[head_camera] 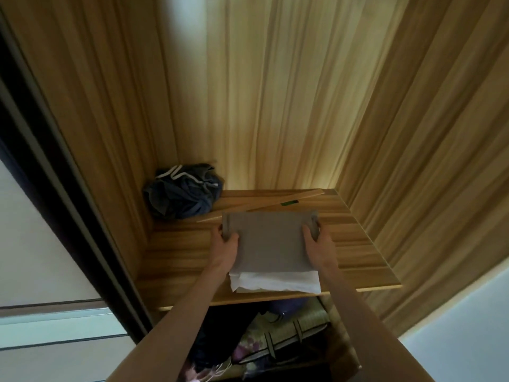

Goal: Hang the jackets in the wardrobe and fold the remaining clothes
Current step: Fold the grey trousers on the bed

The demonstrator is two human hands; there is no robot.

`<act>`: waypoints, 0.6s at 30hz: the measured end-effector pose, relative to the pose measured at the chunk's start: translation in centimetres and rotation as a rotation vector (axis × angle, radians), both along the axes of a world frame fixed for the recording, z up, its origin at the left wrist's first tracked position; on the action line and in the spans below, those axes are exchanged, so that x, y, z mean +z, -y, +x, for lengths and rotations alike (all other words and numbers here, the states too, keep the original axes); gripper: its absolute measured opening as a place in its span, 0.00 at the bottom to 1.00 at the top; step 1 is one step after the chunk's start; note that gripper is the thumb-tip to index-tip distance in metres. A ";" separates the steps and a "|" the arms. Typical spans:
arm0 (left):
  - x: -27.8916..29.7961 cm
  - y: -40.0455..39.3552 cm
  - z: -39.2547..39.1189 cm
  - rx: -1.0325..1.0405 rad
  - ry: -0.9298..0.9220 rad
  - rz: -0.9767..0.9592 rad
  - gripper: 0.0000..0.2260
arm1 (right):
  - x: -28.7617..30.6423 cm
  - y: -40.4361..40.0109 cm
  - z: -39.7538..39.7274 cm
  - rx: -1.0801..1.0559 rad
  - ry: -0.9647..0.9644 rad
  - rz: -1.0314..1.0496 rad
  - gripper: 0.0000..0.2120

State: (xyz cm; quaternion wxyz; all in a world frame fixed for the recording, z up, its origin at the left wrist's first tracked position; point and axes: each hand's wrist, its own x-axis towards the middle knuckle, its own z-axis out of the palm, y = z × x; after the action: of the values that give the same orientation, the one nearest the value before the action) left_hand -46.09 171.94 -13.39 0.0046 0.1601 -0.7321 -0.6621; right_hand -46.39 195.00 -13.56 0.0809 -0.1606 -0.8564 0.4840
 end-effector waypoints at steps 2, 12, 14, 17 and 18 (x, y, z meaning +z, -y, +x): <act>-0.9 -0.2 -0.5 -0.036 0.037 -0.011 0.20 | -1.0 -0.4 -0.6 0.005 0.015 -0.005 0.30; -4.6 0.4 -1.2 -0.051 -0.123 -0.788 0.23 | -4.9 -0.1 -0.5 -0.048 -0.076 0.360 0.23; -4.5 -0.1 -0.6 -0.094 -0.327 -0.987 0.21 | -5.0 0.5 -0.3 0.052 -0.226 0.439 0.24; -5.7 -0.7 -0.6 -0.269 -0.395 -1.118 0.29 | -6.2 1.1 -0.2 0.204 -0.291 0.581 0.29; -6.0 -0.7 -0.6 -0.304 -0.367 -1.116 0.31 | -6.7 1.2 -0.1 0.213 -0.283 0.622 0.31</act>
State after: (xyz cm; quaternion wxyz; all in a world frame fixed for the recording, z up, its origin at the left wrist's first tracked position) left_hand -46.71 172.63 -19.43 0.1196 -0.0896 -0.9707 -0.1881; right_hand -46.52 193.81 -20.27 0.1927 0.0305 -0.9551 0.2232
